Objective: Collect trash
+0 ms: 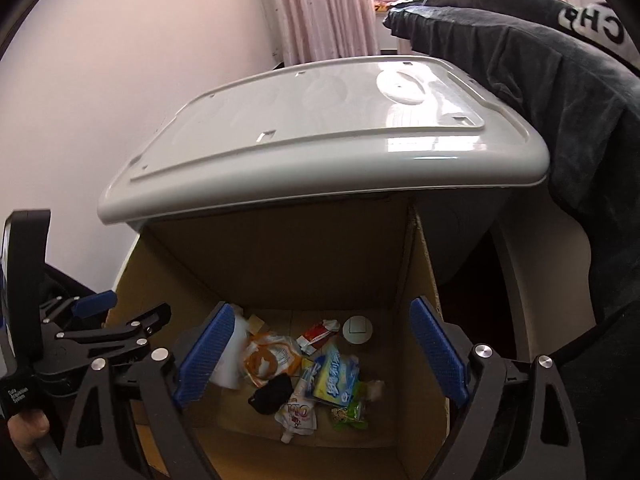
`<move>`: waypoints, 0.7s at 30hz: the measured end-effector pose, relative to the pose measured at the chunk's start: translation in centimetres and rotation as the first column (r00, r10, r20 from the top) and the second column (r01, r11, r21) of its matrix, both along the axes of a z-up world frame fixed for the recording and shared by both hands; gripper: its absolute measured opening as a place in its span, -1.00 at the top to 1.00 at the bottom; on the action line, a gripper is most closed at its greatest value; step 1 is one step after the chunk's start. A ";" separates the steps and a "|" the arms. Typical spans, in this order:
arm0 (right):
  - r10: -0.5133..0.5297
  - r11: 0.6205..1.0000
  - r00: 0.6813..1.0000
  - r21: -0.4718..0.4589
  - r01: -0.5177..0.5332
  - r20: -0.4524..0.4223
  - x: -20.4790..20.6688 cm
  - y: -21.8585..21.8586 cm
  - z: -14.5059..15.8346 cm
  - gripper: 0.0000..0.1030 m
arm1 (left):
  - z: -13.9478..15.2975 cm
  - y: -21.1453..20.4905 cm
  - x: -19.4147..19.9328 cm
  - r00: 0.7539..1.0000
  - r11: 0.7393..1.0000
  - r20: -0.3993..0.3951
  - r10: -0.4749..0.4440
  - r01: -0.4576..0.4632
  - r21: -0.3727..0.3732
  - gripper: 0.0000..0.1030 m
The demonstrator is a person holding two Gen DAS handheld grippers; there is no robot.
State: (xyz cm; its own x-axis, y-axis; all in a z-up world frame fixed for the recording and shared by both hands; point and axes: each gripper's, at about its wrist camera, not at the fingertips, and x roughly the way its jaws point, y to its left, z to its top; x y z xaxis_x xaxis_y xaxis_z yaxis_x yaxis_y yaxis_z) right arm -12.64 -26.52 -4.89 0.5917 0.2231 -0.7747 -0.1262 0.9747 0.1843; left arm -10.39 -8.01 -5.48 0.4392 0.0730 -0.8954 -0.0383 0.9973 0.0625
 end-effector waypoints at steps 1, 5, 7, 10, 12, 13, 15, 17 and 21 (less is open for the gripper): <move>-0.008 1.000 1.000 0.003 0.008 0.001 0.0 -0.2 0.0 -0.71 | 0.0 -0.1 0.0 1.000 1.000 0.001 0.001 -0.001 0.002 -0.60; -0.033 0.999 0.999 0.014 0.033 0.001 0.0 -0.7 0.1 -0.71 | 0.1 -0.1 -0.1 1.000 1.000 0.005 -0.005 0.005 0.012 -0.60; -0.038 0.999 0.999 0.013 0.038 0.001 -0.1 -0.8 0.1 -0.73 | 0.2 -0.2 -0.4 1.000 1.000 0.010 -0.009 0.008 0.012 -0.60; -0.045 0.999 0.999 0.003 0.045 0.001 -0.1 -0.8 0.1 -0.76 | 0.3 -0.2 -0.4 1.000 1.000 0.018 -0.013 0.012 0.010 -0.60; -0.046 0.999 0.999 -0.003 0.046 0.001 -0.2 -0.7 0.1 -0.76 | 0.3 -0.3 -0.4 1.000 1.000 0.020 -0.016 0.016 0.008 -0.60; -0.047 0.999 0.999 -0.007 0.047 0.002 -0.2 -0.7 0.1 -0.79 | 0.3 -0.3 -0.4 1.000 1.000 0.021 -0.018 0.017 0.008 -0.60; -0.048 0.999 0.999 -0.013 0.048 0.005 -0.2 -0.7 0.1 -0.81 | 0.4 -0.2 -0.4 1.000 1.000 0.023 -0.020 0.020 0.004 -0.61; -0.048 0.999 0.999 -0.017 0.048 0.006 -0.2 -0.6 0.1 -0.87 | 0.3 -0.2 -0.3 1.000 1.000 0.019 -0.022 0.022 -0.006 -0.61; -0.051 0.998 0.999 -0.026 0.051 0.000 -0.1 -0.6 -0.1 -0.89 | 0.1 0.0 -0.1 1.000 1.000 0.012 -0.024 0.024 -0.011 -0.61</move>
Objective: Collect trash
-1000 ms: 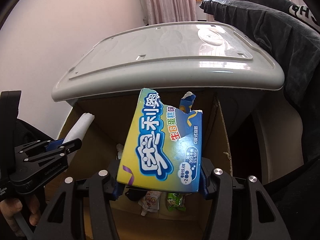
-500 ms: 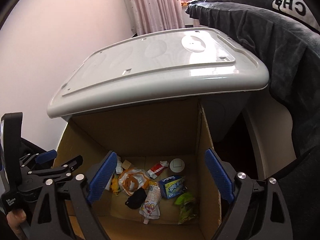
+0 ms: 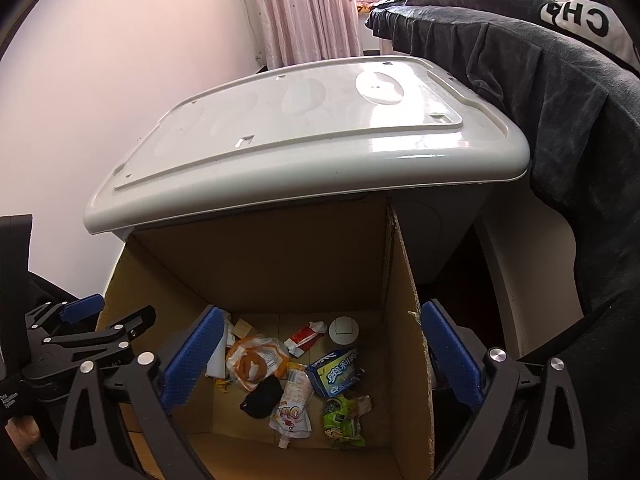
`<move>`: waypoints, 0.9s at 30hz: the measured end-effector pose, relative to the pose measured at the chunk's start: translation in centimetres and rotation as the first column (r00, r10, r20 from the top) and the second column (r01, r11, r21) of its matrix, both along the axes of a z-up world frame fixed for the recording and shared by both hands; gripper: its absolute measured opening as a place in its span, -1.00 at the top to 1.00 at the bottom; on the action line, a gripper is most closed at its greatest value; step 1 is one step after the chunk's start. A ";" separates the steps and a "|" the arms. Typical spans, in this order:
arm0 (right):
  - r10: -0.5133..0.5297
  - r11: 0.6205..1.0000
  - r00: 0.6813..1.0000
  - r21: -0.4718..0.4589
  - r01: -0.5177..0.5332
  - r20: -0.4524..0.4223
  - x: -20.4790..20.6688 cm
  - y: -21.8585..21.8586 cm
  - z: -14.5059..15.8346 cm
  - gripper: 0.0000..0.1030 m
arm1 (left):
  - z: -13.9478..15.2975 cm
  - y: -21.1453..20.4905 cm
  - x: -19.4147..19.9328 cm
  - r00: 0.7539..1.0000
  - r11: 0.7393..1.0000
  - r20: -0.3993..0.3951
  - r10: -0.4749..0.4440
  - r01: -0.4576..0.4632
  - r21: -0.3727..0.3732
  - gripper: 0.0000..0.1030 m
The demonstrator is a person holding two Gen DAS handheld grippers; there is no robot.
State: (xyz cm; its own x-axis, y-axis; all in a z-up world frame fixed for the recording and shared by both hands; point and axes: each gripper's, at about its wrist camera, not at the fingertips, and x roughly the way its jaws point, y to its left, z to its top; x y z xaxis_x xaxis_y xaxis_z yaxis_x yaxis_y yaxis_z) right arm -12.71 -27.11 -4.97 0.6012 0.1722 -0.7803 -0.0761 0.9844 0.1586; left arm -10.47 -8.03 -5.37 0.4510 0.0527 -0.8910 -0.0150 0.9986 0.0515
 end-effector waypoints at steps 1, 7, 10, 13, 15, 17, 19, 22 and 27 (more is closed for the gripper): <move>-0.001 1.000 1.000 -0.002 0.001 -0.001 0.0 0.0 0.0 -0.89 | 0.0 0.0 0.0 1.000 1.000 0.001 -0.001 0.001 -0.001 -0.61; -0.007 1.000 1.000 -0.010 0.007 -0.011 0.1 0.0 -0.2 -0.89 | 0.0 0.0 0.1 1.000 1.000 0.004 0.002 -0.002 -0.001 -0.61; -0.008 1.000 1.000 -0.011 0.008 -0.011 0.2 0.0 -0.2 -0.89 | -0.1 0.1 0.1 1.000 1.000 0.004 0.002 -0.002 -0.001 -0.61; -0.008 1.000 1.000 -0.013 0.008 -0.012 0.2 0.0 -0.3 -0.89 | -0.1 0.1 0.1 1.000 1.000 0.004 0.000 0.000 -0.004 -0.61; -0.008 1.000 1.000 -0.014 0.008 -0.013 0.1 0.0 -0.3 -0.89 | -0.1 0.2 0.0 1.000 1.000 0.008 -0.002 0.002 -0.012 -0.61; -0.008 1.000 1.000 -0.014 0.008 -0.012 0.1 0.0 -0.3 -0.89 | 0.1 0.3 0.0 1.000 1.000 0.017 -0.001 0.001 -0.021 -0.61; -0.008 1.000 1.000 -0.014 0.008 -0.013 0.1 0.0 -0.3 -0.89 | 0.2 0.4 0.0 1.000 1.000 0.022 -0.003 0.004 -0.029 -0.61; -0.008 1.000 1.000 -0.014 0.008 -0.013 0.2 0.0 -0.3 -0.89 | 0.3 0.1 0.0 0.999 0.999 0.029 -0.016 0.017 -0.031 -0.61; -0.008 1.000 1.000 -0.014 0.008 -0.013 0.2 0.0 -0.4 -0.89 | 0.2 -0.2 0.1 0.999 0.998 0.022 -0.038 0.039 -0.043 -0.61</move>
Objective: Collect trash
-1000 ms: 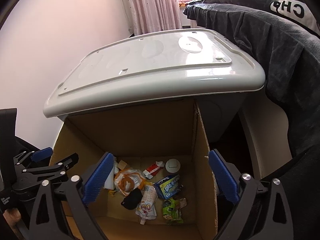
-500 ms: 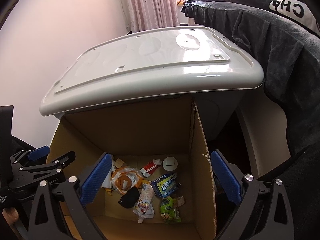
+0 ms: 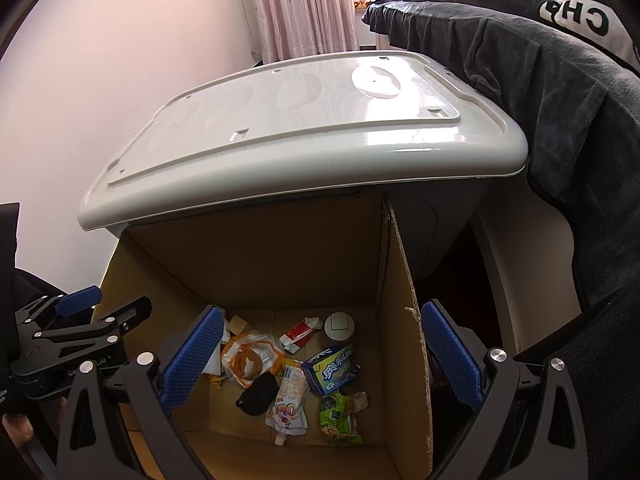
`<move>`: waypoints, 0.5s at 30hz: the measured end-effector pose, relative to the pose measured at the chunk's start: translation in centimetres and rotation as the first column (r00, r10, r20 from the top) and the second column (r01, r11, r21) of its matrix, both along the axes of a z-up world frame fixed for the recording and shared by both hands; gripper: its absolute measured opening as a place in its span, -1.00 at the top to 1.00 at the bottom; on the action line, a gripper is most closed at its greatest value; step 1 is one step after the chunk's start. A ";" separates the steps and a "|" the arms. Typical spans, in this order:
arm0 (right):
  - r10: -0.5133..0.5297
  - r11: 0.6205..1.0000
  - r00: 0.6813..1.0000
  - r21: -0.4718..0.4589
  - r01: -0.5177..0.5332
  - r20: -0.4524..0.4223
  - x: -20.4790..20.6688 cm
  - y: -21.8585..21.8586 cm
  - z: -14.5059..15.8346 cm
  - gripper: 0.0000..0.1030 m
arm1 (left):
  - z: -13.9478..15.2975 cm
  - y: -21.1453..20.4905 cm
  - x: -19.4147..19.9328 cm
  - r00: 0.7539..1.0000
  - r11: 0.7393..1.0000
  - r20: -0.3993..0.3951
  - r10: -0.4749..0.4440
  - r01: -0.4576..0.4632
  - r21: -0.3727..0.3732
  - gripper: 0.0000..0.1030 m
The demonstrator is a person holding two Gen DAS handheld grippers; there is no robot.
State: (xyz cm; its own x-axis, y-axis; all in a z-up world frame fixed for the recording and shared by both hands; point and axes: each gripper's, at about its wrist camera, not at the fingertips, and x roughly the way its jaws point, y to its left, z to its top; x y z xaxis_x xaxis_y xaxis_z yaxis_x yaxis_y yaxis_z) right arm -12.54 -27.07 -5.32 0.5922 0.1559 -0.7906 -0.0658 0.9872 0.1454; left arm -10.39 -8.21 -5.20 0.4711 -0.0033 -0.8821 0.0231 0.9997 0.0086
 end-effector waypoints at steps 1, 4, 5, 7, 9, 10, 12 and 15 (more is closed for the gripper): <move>0.000 1.000 1.000 0.000 0.000 0.000 0.0 0.0 0.0 -0.89 | 0.0 0.1 0.0 1.000 1.000 -0.002 -0.001 0.001 -0.003 -0.61; -0.001 1.000 1.000 0.000 0.001 0.000 0.0 0.0 0.0 -0.89 | 0.0 0.3 0.2 1.000 1.000 -0.009 -0.002 0.001 -0.018 -0.61; -0.001 1.000 1.000 0.000 0.001 0.000 0.0 0.0 0.0 -0.89 | -0.1 0.3 0.2 1.000 1.000 -0.012 -0.001 0.001 -0.022 -0.61; -0.001 1.000 1.000 -0.001 0.001 -0.002 0.0 0.0 -0.1 -0.89 | -0.1 0.4 0.2 1.000 1.000 -0.018 0.003 -0.004 -0.031 -0.61; -0.001 1.000 1.000 -0.002 0.001 -0.003 -0.1 0.0 -0.2 -0.89 | -0.1 0.6 0.3 1.000 0.999 -0.020 0.008 -0.008 -0.035 -0.61; -0.001 1.000 1.000 -0.002 0.001 -0.003 -0.1 -0.1 -0.2 -0.89 | -0.1 0.6 0.3 1.000 0.999 -0.021 0.008 -0.009 -0.036 -0.61; -0.001 1.000 1.000 -0.002 0.001 -0.004 -0.1 -0.1 -0.2 -0.89 | -0.1 0.7 0.2 1.000 0.999 -0.019 0.007 -0.008 -0.036 -0.61; -0.002 1.000 1.000 -0.003 0.002 -0.006 -0.1 -0.1 -0.3 -0.89 | -0.1 0.7 0.3 1.000 0.999 -0.019 0.004 -0.005 -0.035 -0.61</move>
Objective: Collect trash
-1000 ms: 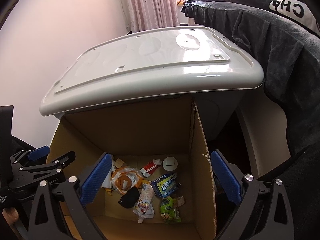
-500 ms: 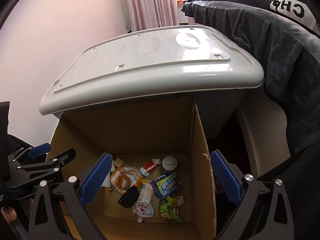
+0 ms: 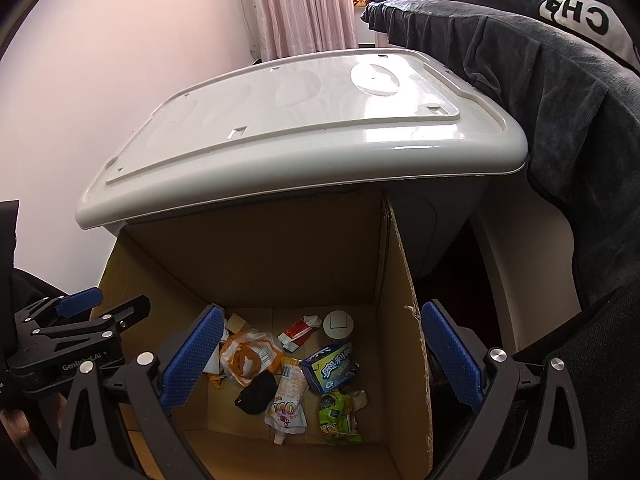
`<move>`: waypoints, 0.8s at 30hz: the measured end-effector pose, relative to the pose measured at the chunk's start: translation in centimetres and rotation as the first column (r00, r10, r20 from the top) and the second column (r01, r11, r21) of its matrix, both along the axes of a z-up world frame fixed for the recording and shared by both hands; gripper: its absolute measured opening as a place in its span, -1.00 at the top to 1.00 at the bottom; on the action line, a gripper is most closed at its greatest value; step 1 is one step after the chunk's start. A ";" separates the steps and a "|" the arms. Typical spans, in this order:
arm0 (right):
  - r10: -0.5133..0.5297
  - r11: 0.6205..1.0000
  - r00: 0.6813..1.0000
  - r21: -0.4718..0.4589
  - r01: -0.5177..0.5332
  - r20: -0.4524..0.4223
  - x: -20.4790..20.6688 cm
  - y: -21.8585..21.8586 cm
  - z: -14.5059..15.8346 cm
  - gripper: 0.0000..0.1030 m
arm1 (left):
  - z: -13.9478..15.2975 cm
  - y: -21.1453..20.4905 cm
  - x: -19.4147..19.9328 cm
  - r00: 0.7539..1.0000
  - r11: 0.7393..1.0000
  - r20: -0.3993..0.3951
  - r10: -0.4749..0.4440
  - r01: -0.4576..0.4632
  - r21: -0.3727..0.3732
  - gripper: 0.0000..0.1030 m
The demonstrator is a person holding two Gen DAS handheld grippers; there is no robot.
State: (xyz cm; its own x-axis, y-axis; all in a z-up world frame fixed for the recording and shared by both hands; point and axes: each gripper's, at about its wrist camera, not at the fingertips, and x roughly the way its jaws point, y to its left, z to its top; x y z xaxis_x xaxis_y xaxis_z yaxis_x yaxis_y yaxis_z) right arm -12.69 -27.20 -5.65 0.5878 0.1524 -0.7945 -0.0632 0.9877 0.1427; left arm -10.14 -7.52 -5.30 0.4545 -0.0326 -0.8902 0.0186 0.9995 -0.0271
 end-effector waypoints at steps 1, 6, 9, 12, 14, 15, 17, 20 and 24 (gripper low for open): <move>0.000 1.000 1.000 -0.001 0.000 -0.001 0.0 0.0 0.0 -0.89 | 0.0 0.0 0.0 1.000 1.000 0.000 -0.001 0.001 0.000 -0.61; 0.001 1.000 1.000 -0.001 -0.001 -0.002 0.0 -0.1 0.0 -0.89 | 0.1 -0.1 0.0 1.000 1.000 0.005 0.000 0.000 0.000 -0.61; 0.001 1.000 1.000 -0.002 -0.001 -0.004 0.0 -0.1 0.0 -0.89 | 0.1 -0.2 -0.1 1.000 1.000 0.002 0.000 0.000 -0.006 -0.61; 0.001 1.000 1.000 -0.002 -0.001 -0.005 0.0 -0.1 0.0 -0.89 | 0.0 -0.1 0.0 1.000 1.000 -0.005 0.002 -0.002 -0.018 -0.61; 0.001 1.000 1.000 -0.002 -0.001 -0.005 0.1 -0.1 0.0 -0.89 | -0.1 0.0 0.2 1.000 0.999 -0.014 0.005 -0.005 -0.036 -0.61; 0.001 1.000 1.000 -0.002 -0.001 -0.005 0.0 -0.2 -0.1 -0.89 | -0.2 0.1 0.2 1.000 0.999 -0.017 0.007 -0.007 -0.043 -0.61; 0.001 1.000 1.000 -0.002 -0.001 -0.006 0.1 -0.2 -0.1 -0.89 | -0.3 0.2 0.2 1.000 0.999 -0.026 0.010 -0.011 -0.053 -0.61; 0.001 1.000 1.000 -0.002 -0.001 -0.009 0.0 -0.2 -0.2 -0.89 | -0.2 0.2 0.0 1.000 0.999 -0.013 0.026 -0.026 -0.028 -0.77; -0.001 1.000 1.000 -0.002 0.001 -0.015 0.1 -0.1 -0.2 -0.89 | 0.6 0.1 -0.5 0.999 1.000 0.038 0.026 -0.025 -0.010 -0.80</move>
State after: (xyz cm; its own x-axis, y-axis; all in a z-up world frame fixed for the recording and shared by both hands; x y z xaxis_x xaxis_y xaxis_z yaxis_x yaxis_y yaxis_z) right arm -12.58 -27.33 -5.88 0.5760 0.1504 -0.8035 -0.0603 0.9881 0.1417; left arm -10.66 -7.41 -4.74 0.4886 -0.0292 -0.8720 -0.0056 0.9993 -0.0366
